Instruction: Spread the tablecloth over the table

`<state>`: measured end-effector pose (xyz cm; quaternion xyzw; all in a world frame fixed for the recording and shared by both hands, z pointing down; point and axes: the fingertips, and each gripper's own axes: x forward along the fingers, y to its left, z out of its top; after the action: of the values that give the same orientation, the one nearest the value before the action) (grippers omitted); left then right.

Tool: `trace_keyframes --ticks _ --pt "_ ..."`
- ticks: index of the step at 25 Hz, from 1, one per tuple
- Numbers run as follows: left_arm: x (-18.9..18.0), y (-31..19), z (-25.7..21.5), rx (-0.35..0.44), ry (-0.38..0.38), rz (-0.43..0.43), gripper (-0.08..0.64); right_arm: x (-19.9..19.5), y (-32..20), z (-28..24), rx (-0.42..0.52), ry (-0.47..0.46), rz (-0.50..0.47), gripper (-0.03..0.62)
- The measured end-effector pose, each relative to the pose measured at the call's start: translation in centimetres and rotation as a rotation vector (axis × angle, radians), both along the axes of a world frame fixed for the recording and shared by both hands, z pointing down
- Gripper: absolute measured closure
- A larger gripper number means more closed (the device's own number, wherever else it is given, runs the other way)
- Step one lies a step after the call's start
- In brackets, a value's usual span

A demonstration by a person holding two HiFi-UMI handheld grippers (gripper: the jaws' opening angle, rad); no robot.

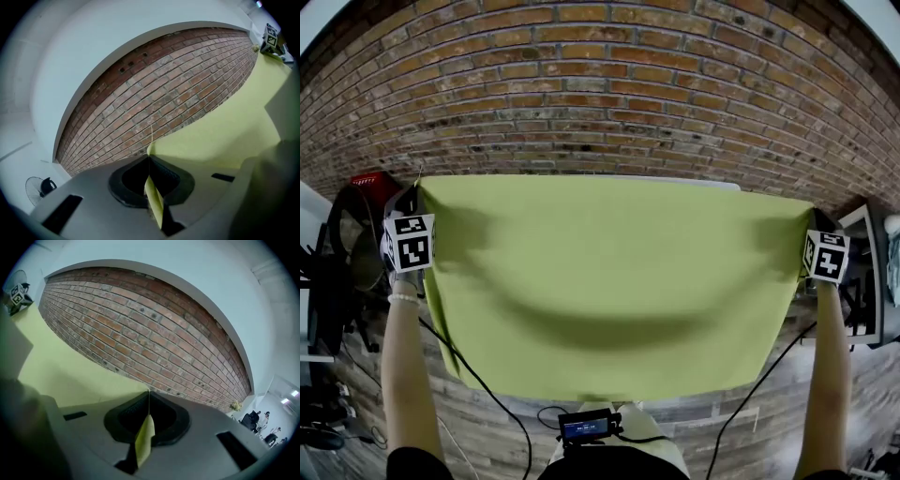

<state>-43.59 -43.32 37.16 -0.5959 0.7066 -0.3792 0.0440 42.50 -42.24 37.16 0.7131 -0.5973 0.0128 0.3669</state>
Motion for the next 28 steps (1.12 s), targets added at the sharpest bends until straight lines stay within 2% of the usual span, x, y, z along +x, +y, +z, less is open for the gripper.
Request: trace_keyframes --ticks 9,15,20,28 --pt "-0.2 -3.7 4.8 -0.048 0.031 -0.013 0.544 -0.3 -3.6 4.2 -0.057 0.002 0.035 0.558" --pt "-0.5 -6.6 6.8 -0.078 0.0 0.0 0.543 -0.9 -6.7 6.7 -0.086 0.005 0.041 0.558" --pt "0.0 -9.0 6.5 -0.076 -0.027 0.021 0.543 -0.8 -9.3 6.8 -0.082 0.021 0.04 0.558" --pt "-0.6 -12.1 2.2 -0.024 -0.092 0.04 0.543 -1.0 -14.1 3.2 -0.025 0.049 0.023 0.558"
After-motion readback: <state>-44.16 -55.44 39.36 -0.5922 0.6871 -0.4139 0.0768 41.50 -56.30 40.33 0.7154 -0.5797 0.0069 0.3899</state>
